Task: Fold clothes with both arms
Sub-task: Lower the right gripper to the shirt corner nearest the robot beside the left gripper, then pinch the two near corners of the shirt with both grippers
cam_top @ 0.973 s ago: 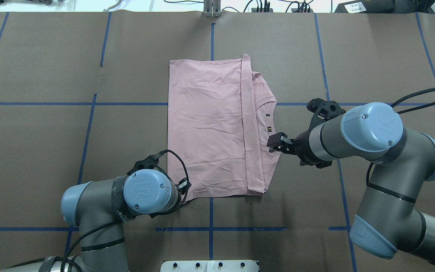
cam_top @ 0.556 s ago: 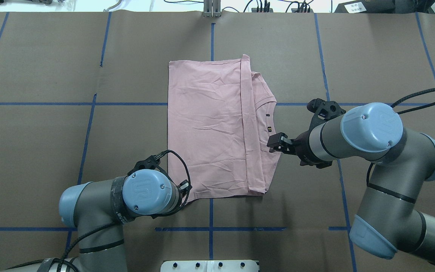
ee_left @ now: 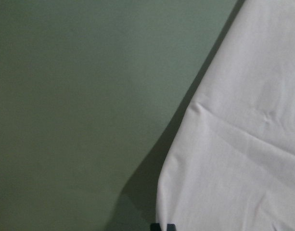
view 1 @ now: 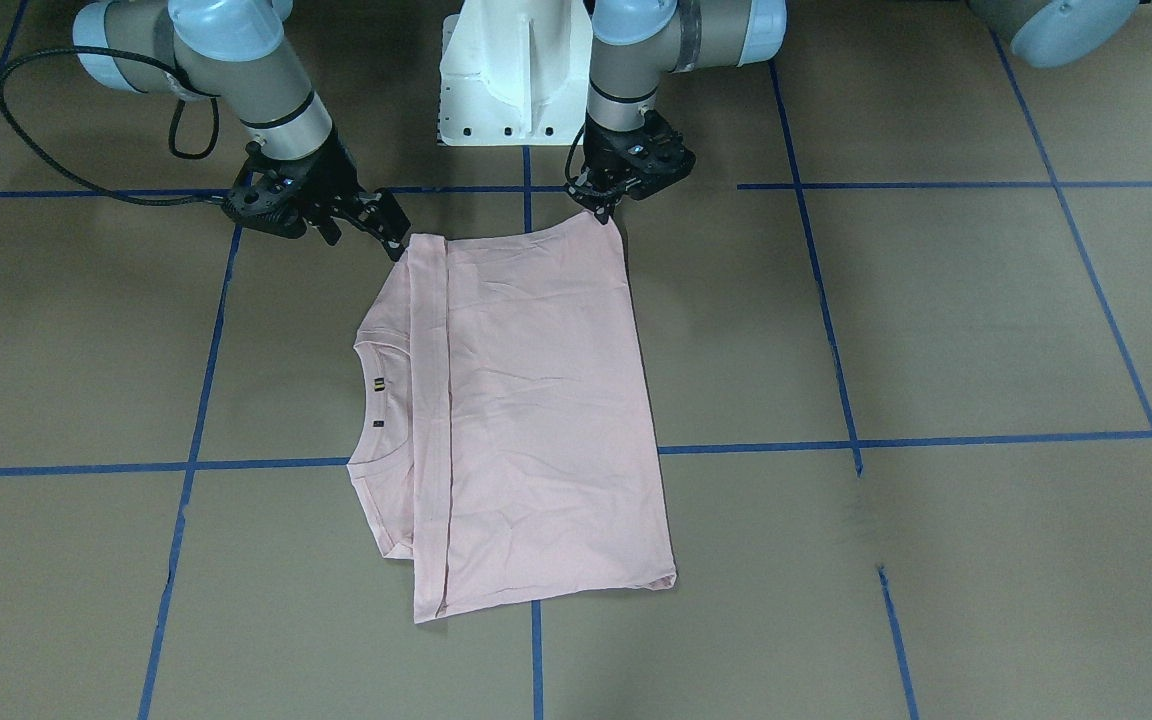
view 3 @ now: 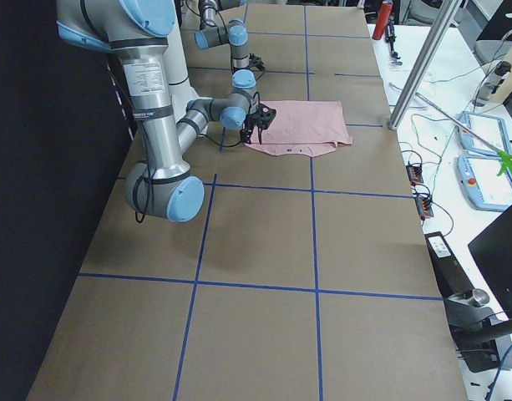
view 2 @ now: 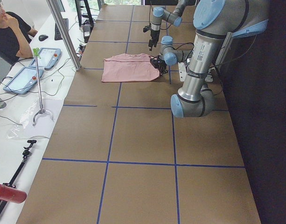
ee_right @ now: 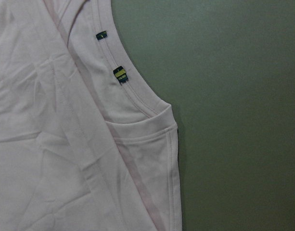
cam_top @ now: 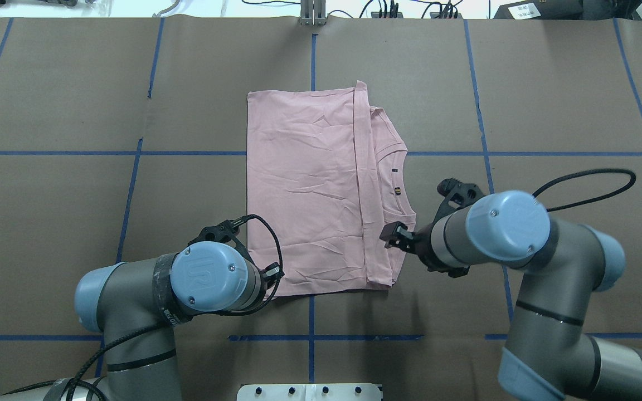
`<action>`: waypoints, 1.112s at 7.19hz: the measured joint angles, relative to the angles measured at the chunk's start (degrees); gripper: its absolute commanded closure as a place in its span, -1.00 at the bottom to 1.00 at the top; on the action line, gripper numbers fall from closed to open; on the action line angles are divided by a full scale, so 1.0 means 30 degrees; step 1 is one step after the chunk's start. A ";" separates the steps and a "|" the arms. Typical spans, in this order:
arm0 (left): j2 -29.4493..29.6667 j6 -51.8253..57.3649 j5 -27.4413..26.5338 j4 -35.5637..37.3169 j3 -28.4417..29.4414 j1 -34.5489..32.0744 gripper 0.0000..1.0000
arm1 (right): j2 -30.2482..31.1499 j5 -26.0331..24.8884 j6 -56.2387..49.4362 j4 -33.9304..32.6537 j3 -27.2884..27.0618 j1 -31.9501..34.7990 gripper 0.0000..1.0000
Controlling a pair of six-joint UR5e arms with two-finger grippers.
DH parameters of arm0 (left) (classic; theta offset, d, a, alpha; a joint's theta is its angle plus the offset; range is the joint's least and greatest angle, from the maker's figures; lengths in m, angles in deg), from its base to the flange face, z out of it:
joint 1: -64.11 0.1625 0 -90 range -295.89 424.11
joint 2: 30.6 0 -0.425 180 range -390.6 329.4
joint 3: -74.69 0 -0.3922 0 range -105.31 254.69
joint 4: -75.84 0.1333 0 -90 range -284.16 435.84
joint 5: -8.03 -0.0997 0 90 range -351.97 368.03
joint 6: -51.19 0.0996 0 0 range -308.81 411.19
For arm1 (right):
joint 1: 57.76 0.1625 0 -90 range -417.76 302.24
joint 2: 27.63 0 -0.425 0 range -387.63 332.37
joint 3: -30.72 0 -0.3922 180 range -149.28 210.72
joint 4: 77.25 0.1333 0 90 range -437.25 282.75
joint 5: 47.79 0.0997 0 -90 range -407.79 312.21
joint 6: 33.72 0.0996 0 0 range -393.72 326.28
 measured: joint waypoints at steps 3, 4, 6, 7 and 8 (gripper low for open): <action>0.0063 0.0074 0.0002 0.0001 -0.0205 -0.0205 1.00 | -0.0772 -0.0877 0.1423 -0.0053 0.1825 -0.1366 -1.00; 0.0065 0.0076 0.0009 0.0008 -0.0248 -0.0277 1.00 | -0.1168 -0.0906 0.1687 -0.0060 0.2390 -0.1456 -1.00; 0.0068 0.0077 0.0028 0.0016 -0.0281 -0.0353 1.00 | -0.1473 -0.0915 0.2005 -0.0087 0.2822 -0.1516 -0.99; 0.0067 0.0084 0.0030 0.0021 -0.0304 -0.0363 1.00 | -0.1498 -0.0905 0.2072 -0.0096 0.2860 -0.1519 -0.77; 0.0064 0.0096 0.0031 0.0023 -0.0318 -0.0370 1.00 | -0.1505 -0.0891 0.2098 -0.0109 0.2868 -0.1523 -0.70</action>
